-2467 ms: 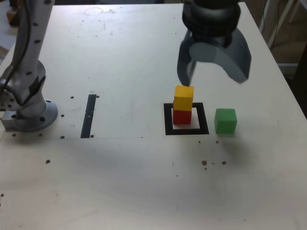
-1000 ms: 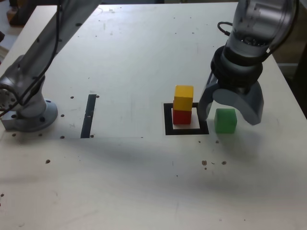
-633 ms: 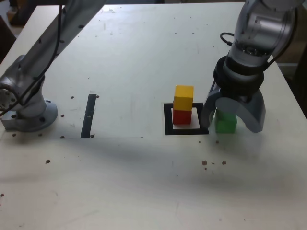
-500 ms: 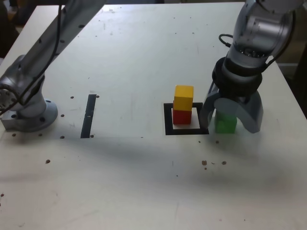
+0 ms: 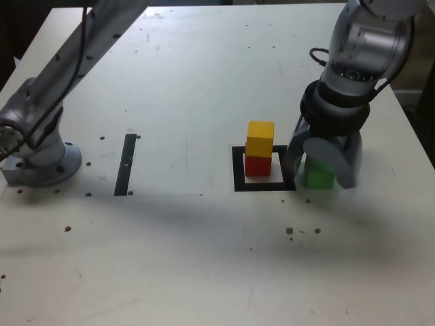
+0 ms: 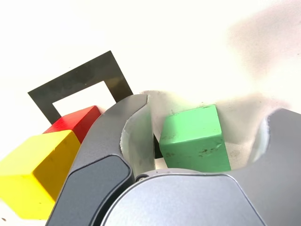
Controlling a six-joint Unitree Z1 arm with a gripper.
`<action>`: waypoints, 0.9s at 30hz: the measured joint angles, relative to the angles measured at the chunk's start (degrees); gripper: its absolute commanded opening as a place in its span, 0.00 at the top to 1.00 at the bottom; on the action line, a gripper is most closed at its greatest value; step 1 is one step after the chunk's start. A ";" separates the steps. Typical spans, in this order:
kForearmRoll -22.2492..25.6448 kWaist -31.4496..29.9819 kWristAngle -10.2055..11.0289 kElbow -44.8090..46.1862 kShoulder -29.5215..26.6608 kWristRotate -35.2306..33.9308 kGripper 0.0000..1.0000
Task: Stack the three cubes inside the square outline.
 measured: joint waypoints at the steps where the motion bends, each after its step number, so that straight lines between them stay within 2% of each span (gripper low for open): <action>1: 0.00 0.00 -0.23 0.01 0.00 0.05 0.49; 6: -0.01 0.00 -0.96 -0.18 0.00 0.41 0.60; 14: 0.22 0.00 -4.13 -0.22 -0.03 0.96 0.62; 18: 0.64 0.00 -4.18 -0.59 -0.03 1.21 0.63; 24: 1.58 -0.47 -3.59 -1.77 -0.41 1.35 0.77; 27: 2.05 -0.98 -2.97 -2.31 -1.40 1.35 0.80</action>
